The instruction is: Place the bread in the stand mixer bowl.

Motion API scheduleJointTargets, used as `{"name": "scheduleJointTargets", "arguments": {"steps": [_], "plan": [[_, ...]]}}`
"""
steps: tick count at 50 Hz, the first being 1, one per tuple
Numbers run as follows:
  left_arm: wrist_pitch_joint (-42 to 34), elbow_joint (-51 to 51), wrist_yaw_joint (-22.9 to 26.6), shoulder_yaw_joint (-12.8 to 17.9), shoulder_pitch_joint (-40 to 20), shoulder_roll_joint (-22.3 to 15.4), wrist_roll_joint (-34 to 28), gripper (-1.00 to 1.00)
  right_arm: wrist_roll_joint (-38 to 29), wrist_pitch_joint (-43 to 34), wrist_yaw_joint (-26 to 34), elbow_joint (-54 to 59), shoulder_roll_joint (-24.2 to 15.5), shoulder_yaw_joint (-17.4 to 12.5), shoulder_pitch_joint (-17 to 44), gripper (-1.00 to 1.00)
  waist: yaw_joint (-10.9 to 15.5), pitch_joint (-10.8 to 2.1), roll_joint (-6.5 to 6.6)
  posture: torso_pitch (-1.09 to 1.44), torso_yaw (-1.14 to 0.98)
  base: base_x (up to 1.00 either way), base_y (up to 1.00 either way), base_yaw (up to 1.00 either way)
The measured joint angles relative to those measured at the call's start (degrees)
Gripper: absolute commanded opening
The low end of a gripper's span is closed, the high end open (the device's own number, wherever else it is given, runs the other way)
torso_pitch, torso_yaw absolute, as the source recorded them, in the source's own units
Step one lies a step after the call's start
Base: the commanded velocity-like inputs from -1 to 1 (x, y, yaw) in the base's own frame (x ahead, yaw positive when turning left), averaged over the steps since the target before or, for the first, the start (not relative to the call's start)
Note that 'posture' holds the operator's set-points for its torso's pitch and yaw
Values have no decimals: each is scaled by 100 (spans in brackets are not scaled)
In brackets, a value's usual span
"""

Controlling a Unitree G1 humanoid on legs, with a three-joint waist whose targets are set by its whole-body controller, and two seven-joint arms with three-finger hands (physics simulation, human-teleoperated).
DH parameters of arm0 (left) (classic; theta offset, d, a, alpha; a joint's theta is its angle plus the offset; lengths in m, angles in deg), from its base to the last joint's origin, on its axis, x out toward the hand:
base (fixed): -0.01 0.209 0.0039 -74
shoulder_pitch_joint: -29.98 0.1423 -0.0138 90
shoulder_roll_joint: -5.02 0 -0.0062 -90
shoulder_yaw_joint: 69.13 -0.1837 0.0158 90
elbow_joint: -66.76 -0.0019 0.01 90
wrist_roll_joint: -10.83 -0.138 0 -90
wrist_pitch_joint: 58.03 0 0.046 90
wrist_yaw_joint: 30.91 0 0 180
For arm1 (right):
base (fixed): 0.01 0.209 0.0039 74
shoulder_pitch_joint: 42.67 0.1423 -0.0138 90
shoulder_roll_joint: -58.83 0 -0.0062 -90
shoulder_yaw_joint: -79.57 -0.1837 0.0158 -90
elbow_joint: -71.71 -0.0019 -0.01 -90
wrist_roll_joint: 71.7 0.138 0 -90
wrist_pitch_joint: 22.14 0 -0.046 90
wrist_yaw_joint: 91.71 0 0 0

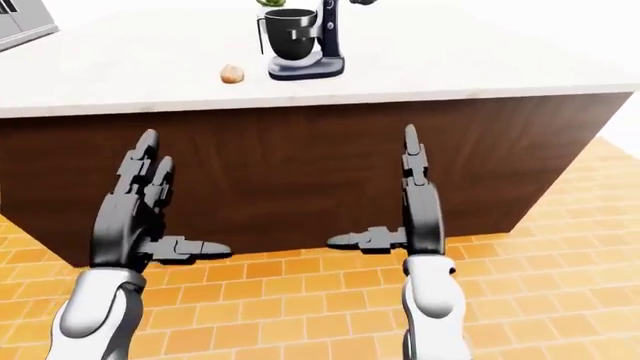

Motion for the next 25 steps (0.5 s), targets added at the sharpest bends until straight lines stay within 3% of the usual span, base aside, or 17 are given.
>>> {"name": "scheduleJointTargets", "arguments": {"steps": [4, 8, 14, 18, 20, 25], "plan": [[-143, 204, -21, 105, -171, -41, -13, 100, 0, -4, 10, -46, 7, 59, 35, 100, 16, 44, 270, 0, 0, 12, 0, 0], [-46, 226, -30, 104, -206, -62, -5, 100, -7, 23, 16, -102, 20, 81, 83, 100, 6, -10, 650, 0, 0, 12, 0, 0], [-165, 95, -74, 192, -142, -74, -32, 100, 23, -40, 79, -8, 40, 164, 39, 100, 90, -8, 458, 0, 0, 12, 0, 0], [-94, 168, -67, 170, -166, -80, -17, 100, 1, 16, 52, -98, 35, 131, 78, 100, 111, -2, 174, 0, 0, 12, 0, 0], [-79, 201, -68, 171, -170, -82, -17, 100, 2, 49, 51, -117, 37, 143, 83, 100, 117, -39, -49, 0, 0, 12, 0, 0], [70, -23, -22, 3, -4, -2, 22, 100, -30, -1, 13, 31, 6, 18, -6, 100, 0, -3, 17, 0, 0, 13, 0, 0]]}}
